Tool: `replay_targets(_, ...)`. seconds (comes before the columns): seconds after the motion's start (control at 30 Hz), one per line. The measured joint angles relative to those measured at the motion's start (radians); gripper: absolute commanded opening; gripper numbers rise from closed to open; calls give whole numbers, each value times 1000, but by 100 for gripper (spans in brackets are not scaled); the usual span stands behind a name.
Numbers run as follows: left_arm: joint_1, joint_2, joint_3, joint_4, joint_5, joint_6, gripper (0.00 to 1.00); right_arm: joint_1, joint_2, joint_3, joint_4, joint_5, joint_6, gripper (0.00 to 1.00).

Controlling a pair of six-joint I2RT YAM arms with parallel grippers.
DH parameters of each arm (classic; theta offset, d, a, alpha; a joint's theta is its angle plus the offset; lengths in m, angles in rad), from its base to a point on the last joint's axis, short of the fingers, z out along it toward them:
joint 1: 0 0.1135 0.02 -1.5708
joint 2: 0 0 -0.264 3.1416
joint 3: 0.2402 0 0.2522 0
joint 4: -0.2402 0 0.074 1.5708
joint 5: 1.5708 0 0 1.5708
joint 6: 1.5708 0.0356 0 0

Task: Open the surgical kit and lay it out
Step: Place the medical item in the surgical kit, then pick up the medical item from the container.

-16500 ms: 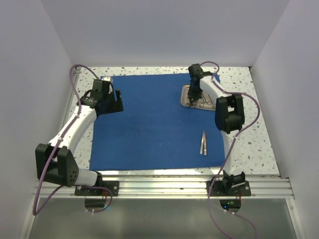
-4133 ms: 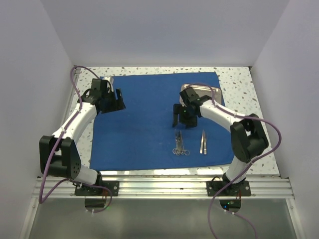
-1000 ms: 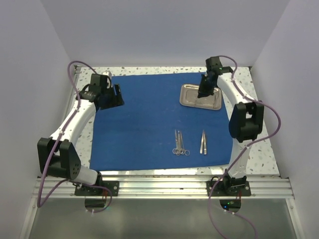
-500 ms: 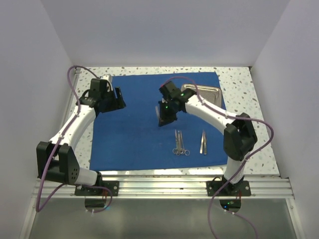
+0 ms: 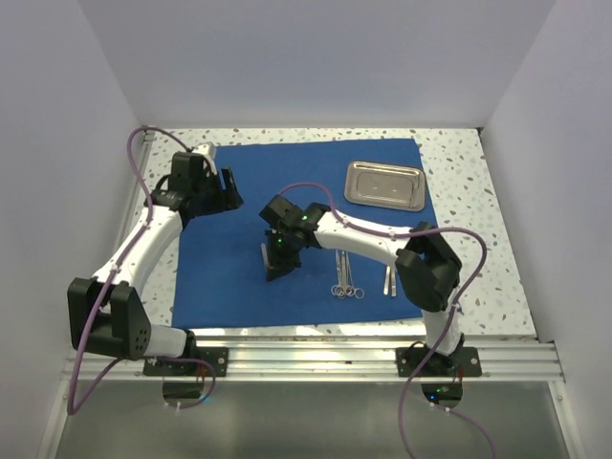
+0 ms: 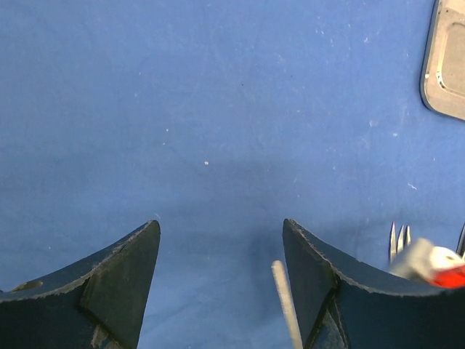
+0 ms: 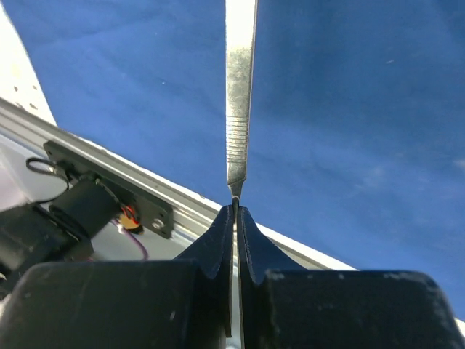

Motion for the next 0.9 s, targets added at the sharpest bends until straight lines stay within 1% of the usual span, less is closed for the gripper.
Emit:
replay_targets(0.2, 1, -28, -8, -1, 1, 2, 73, 22, 84, 21, 6, -21, 118, 0)
replay_targets(0.23, 1, -33, -8, -1, 0, 3, 73, 24, 97, 23, 9, -28, 130, 5)
replay_targets(0.27, 1, -37, -8, -1, 0, 4, 73, 24, 111, 30, 10, -39, 140, 18)
replay_targets(0.3, 1, -41, -8, -1, 0, 5, 73, 26, 126, 41, 11, -48, 151, 51)
replay_targets(0.33, 2, -45, -9, -1, 0, 7, 73, 27, 143, 55, 12, -56, 161, 61)
replay_targets(0.37, 2, -50, -12, -1, 0, 7, 73, 29, 158, 69, 12, -65, 160, 77)
replay_targets(0.4, 2, -53, -15, -2, -1, 7, 73, 30, 167, 84, 10, -69, 164, 88)
replay_targets(0.5, 3, -56, -21, -4, -2, 7, 73, 30, 177, 150, -24, -68, 142, 90)
replay_targets(0.6, 7, -56, -21, -8, -9, 7, 73, 21, 179, 259, -84, -53, 103, 90)
replay_targets(0.7, 9, -56, -21, -9, -16, 7, 73, -31, 155, 329, -119, -14, 42, 89)
replay_targets(0.8, 9, -56, -21, -9, -17, 5, 73, -157, 122, 344, -170, 31, -32, 88)
replay_targets(0.9, 9, -56, -21, -9, -17, -2, 73, -361, 118, 377, -219, 96, -122, 87)
